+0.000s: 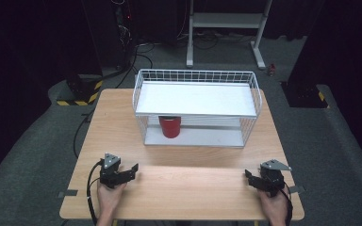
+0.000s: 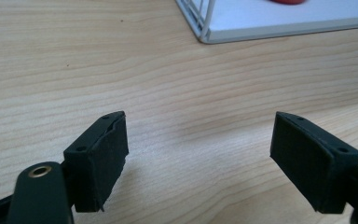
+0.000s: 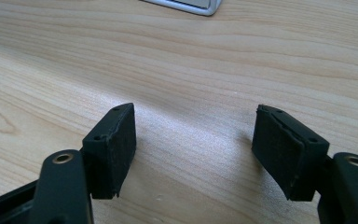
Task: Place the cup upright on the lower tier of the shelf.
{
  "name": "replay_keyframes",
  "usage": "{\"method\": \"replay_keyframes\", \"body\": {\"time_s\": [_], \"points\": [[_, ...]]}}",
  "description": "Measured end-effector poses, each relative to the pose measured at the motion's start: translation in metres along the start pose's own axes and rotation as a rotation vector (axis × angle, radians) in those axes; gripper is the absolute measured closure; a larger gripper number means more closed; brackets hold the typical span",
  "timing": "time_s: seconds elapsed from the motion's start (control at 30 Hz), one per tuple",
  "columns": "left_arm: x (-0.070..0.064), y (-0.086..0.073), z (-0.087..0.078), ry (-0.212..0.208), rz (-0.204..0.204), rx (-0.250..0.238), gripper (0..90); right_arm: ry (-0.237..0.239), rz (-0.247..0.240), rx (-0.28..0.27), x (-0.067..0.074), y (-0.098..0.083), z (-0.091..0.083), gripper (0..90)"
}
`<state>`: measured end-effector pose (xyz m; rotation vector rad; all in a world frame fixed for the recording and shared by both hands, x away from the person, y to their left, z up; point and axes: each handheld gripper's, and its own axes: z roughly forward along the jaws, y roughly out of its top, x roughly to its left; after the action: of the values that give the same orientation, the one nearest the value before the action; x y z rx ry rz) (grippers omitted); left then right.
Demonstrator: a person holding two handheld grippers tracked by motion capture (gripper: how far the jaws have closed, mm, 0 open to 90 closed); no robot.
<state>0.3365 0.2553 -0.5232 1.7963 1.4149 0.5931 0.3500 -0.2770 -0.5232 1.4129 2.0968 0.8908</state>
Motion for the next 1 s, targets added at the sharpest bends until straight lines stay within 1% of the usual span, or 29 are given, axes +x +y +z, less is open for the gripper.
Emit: {"method": "replay_keyframes", "body": {"time_s": [0.13, 0.3, 0.47, 0.5, 0.53, 0.6, 0.67, 0.8, 0.87, 1.0], "points": [[0.0016, -0.0026, 0.0011, 0.006, -0.010, 0.003, 19.3, 0.000, 0.002, 0.001, 0.0001, 0.0000, -0.0001, 30.4], [0.0028, -0.0035, 0.0021, 0.015, -0.009, 0.016, 19.2, 0.000, 0.002, 0.001, 0.0001, 0.0000, -0.0001, 30.4], [0.0028, -0.0034, 0.0025, 0.025, -0.008, 0.018, 19.1, 0.000, 0.002, 0.000, 0.0001, 0.0000, 0.0000, 30.4], [0.0031, -0.0032, 0.0025, 0.028, 0.004, 0.022, 19.1, 0.000, 0.001, 0.000, 0.0001, 0.0000, 0.0000, 30.4], [0.0024, -0.0032, 0.0030, 0.031, 0.002, 0.023, 19.1, 0.000, 0.000, 0.000, 0.0000, 0.0000, 0.0000, 30.4], [0.0021, -0.0029, 0.0033, 0.036, 0.019, 0.033, 18.9, 0.000, 0.001, 0.000, 0.0001, 0.0000, -0.0001, 30.4], [0.0008, -0.0028, 0.0042, 0.042, 0.025, 0.044, 18.4, 0.000, 0.000, 0.000, 0.0000, 0.0000, 0.0000, 30.4], [-0.0013, -0.0026, 0.0055, 0.057, 0.051, 0.072, 17.7, 0.000, 0.002, 0.000, 0.0001, 0.0000, 0.0000, 30.4], [-0.0027, -0.0025, 0.0064, 0.062, 0.054, 0.082, 17.3, 0.000, 0.002, 0.001, 0.0001, 0.0000, -0.0001, 30.4], [-0.0042, -0.0023, 0.0075, 0.073, 0.073, 0.090, 16.7, 0.000, -0.002, 0.000, -0.0001, 0.0000, 0.0000, 30.4]]}}
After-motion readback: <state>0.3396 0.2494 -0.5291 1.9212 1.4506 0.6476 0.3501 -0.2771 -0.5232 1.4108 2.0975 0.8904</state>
